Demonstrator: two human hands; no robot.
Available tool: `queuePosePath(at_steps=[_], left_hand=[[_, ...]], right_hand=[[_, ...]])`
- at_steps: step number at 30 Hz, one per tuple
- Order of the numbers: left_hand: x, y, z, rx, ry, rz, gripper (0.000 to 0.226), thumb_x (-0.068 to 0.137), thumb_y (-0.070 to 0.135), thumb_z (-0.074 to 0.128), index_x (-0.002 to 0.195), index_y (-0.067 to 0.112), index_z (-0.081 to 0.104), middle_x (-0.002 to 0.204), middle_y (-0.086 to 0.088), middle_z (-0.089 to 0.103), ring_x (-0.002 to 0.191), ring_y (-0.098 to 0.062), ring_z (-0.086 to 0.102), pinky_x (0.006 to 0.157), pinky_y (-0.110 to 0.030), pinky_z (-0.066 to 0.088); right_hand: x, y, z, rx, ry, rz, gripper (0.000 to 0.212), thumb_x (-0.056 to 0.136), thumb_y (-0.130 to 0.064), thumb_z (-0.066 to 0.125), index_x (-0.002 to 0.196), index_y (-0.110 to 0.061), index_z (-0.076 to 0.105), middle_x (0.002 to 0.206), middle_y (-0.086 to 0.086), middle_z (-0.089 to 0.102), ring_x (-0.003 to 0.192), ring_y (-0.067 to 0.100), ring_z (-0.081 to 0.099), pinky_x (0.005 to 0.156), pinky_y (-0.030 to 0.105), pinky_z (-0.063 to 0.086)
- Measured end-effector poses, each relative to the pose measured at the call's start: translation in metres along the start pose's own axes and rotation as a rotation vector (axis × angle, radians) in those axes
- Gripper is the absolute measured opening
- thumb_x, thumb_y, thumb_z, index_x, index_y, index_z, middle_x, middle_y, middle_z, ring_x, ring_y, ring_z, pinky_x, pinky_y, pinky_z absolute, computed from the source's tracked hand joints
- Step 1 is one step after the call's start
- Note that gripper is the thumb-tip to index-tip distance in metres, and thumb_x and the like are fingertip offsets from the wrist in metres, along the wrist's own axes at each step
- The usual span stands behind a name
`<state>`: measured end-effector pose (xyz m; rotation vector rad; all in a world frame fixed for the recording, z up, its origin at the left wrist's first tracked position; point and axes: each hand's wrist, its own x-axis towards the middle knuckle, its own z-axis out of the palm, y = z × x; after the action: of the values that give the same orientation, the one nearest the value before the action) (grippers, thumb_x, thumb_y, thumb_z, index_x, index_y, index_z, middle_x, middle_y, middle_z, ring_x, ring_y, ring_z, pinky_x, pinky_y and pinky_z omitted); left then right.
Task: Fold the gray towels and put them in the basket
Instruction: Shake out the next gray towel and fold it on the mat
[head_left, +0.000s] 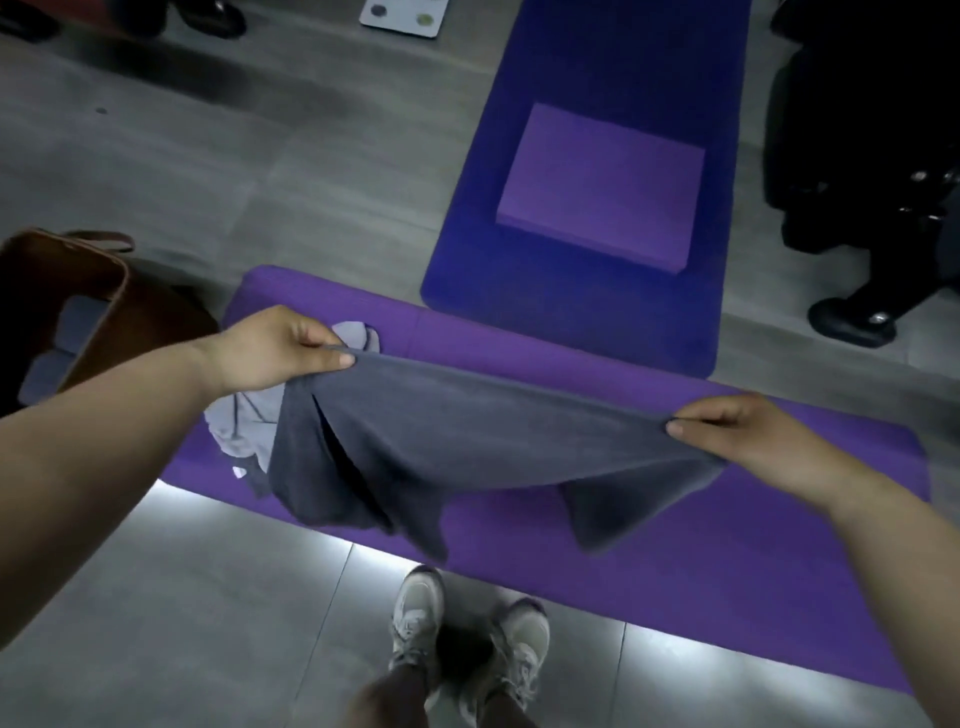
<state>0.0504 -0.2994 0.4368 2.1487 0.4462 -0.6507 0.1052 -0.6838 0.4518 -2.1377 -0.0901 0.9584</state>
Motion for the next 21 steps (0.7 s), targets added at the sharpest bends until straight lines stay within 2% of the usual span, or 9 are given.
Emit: queuePosePath(at_steps=[4, 5, 7, 9, 10, 11, 13, 16, 21], left_hand=[[0.096, -0.008, 0.047, 0.124, 0.047, 0.033, 0.021, 0.086, 0.015, 0.06, 0.085, -0.004, 0.067, 0.075, -0.005, 0.064, 0.073, -0.01, 0.053, 0.056, -0.002, 0.036], [0.125, -0.012, 0.061, 0.148, 0.097, 0.058, 0.022, 0.086, 0.013, 0.059, 0.094, -0.006, 0.066, 0.087, -0.01, 0.064, 0.081, -0.015, 0.054, 0.06, -0.003, 0.037], [0.183, -0.025, 0.09, 0.133, 0.211, 0.11, 0.033, 0.085, 0.009, 0.06, 0.116, -0.002, 0.059, 0.111, -0.014, 0.061, 0.094, -0.021, 0.058, 0.085, -0.015, 0.043], [0.234, -0.049, 0.122, 0.141, 0.304, 0.107, 0.058, 0.083, 0.012, 0.063, 0.136, 0.005, 0.039, 0.133, -0.014, 0.048, 0.116, -0.026, 0.051, 0.103, -0.024, 0.031], [0.258, -0.07, 0.14, 0.197, 0.328, 0.092, 0.066, 0.083, 0.015, 0.064, 0.14, 0.007, 0.031, 0.142, -0.013, 0.039, 0.129, -0.027, 0.041, 0.108, -0.026, 0.027], [0.278, -0.094, 0.159, 0.264, 0.334, 0.073, 0.068, 0.084, 0.017, 0.063, 0.141, 0.007, 0.028, 0.147, -0.014, 0.033, 0.135, -0.026, 0.032, 0.111, -0.029, 0.024], [0.304, -0.159, 0.202, 0.339, 0.299, 0.033, 0.06, 0.087, 0.02, 0.058, 0.138, 0.003, 0.033, 0.146, -0.018, 0.033, 0.137, -0.028, 0.029, 0.113, -0.033, 0.022], [0.32, -0.252, 0.266, 0.321, 0.171, -0.019, 0.059, 0.085, 0.037, 0.054, 0.13, 0.0, 0.045, 0.139, -0.02, 0.043, 0.13, -0.032, 0.039, 0.11, -0.04, 0.029], [0.308, -0.308, 0.339, 0.493, 0.058, -0.08, 0.068, 0.089, 0.032, 0.052, 0.145, 0.018, 0.017, 0.155, -0.005, 0.012, 0.142, -0.019, 0.018, 0.115, -0.029, 0.019]], right_hand=[[0.085, 0.053, 0.001, -0.018, 0.036, 0.057, 0.016, 0.085, -0.013, 0.062, 0.07, -0.015, 0.069, 0.063, -0.008, 0.065, 0.059, -0.001, 0.056, 0.053, -0.001, 0.039], [0.115, 0.069, 0.003, -0.022, 0.099, 0.04, 0.019, 0.085, -0.012, 0.062, 0.068, -0.018, 0.067, 0.063, -0.009, 0.064, 0.06, -0.001, 0.055, 0.052, -0.002, 0.037], [0.176, 0.103, 0.013, 0.001, 0.305, -0.017, 0.011, 0.087, -0.009, 0.058, 0.081, -0.01, 0.067, 0.074, -0.004, 0.06, 0.065, -0.003, 0.056, 0.055, -0.003, 0.037], [0.233, 0.144, 0.03, 0.001, 0.476, -0.051, 0.027, 0.088, -0.005, 0.056, 0.114, -0.001, 0.06, 0.1, 0.008, 0.062, 0.083, -0.009, 0.06, 0.076, 0.002, 0.041], [0.26, 0.17, 0.042, -0.03, 0.512, -0.043, 0.039, 0.088, -0.006, 0.057, 0.126, -0.002, 0.052, 0.119, 0.013, 0.057, 0.106, 0.001, 0.058, 0.092, 0.014, 0.042], [0.284, 0.197, 0.057, -0.082, 0.523, -0.024, 0.046, 0.087, -0.007, 0.059, 0.131, -0.003, 0.047, 0.132, 0.015, 0.05, 0.122, 0.017, 0.05, 0.104, 0.027, 0.038], [0.32, 0.256, 0.091, -0.173, 0.489, 0.029, 0.05, 0.085, -0.008, 0.06, 0.133, -0.004, 0.045, 0.14, 0.018, 0.043, 0.13, 0.031, 0.041, 0.111, 0.038, 0.031], [0.342, 0.341, 0.139, -0.235, 0.442, 0.131, 0.048, 0.086, -0.007, 0.059, 0.131, 0.001, 0.045, 0.138, 0.024, 0.044, 0.129, 0.037, 0.041, 0.11, 0.041, 0.029], [0.336, 0.433, 0.195, -0.123, 0.568, 0.451, 0.061, 0.083, -0.012, 0.063, 0.136, 0.001, 0.037, 0.136, 0.028, 0.043, 0.128, 0.04, 0.04, 0.108, 0.044, 0.031]])
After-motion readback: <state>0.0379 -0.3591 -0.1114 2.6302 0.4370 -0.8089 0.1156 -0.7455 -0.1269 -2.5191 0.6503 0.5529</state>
